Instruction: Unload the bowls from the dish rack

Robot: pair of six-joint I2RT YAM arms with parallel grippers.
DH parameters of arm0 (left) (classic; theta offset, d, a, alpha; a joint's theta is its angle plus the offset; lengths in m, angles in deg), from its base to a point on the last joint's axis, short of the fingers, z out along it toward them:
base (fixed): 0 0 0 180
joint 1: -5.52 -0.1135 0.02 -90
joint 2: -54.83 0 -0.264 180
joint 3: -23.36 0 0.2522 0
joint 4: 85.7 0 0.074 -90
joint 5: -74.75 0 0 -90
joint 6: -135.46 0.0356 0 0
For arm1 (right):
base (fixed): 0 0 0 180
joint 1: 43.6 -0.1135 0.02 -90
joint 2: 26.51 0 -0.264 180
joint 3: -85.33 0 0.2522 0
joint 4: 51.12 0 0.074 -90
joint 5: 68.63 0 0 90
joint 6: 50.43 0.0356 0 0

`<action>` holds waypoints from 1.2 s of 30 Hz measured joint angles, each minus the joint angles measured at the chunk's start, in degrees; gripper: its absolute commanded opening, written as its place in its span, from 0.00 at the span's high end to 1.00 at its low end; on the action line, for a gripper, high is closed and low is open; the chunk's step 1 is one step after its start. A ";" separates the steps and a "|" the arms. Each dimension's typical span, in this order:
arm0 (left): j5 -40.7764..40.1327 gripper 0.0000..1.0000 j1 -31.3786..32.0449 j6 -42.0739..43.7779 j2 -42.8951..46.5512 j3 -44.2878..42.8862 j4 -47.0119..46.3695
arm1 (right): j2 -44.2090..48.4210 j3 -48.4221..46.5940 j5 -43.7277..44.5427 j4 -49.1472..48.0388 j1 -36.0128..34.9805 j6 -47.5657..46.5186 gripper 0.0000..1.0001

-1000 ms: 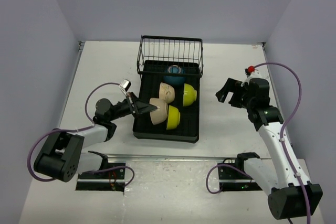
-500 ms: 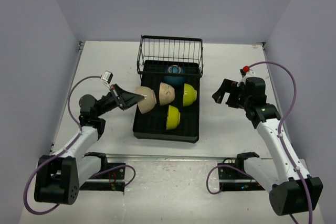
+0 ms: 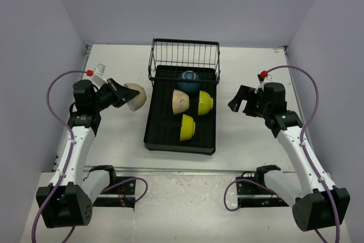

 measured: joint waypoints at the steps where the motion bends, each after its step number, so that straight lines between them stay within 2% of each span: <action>1: -1.77 1.00 -0.46 1.97 -0.50 -1.77 2.75 | -0.02 0.00 0.00 0.00 -0.02 0.02 0.01; 5: -10.16 1.00 -2.01 8.55 -4.52 -9.73 13.49 | -0.02 0.00 -0.13 0.00 -0.28 0.24 0.01; 13: -35.10 1.00 -2.62 21.51 -22.47 -28.13 31.45 | 0.00 0.00 -1.05 0.02 -0.92 0.72 0.01; 19: -49.00 1.00 -2.67 27.15 -33.40 -31.87 38.51 | 0.00 0.00 -1.03 0.09 -0.98 0.72 0.01; 26: -56.04 1.00 -2.97 30.80 -40.92 -33.73 40.81 | 0.00 -0.09 -1.01 0.22 -0.98 0.68 0.01; 36: -59.08 1.00 -4.22 32.76 -49.24 -35.50 40.37 | 0.00 -0.09 -0.61 0.52 -0.98 0.59 0.01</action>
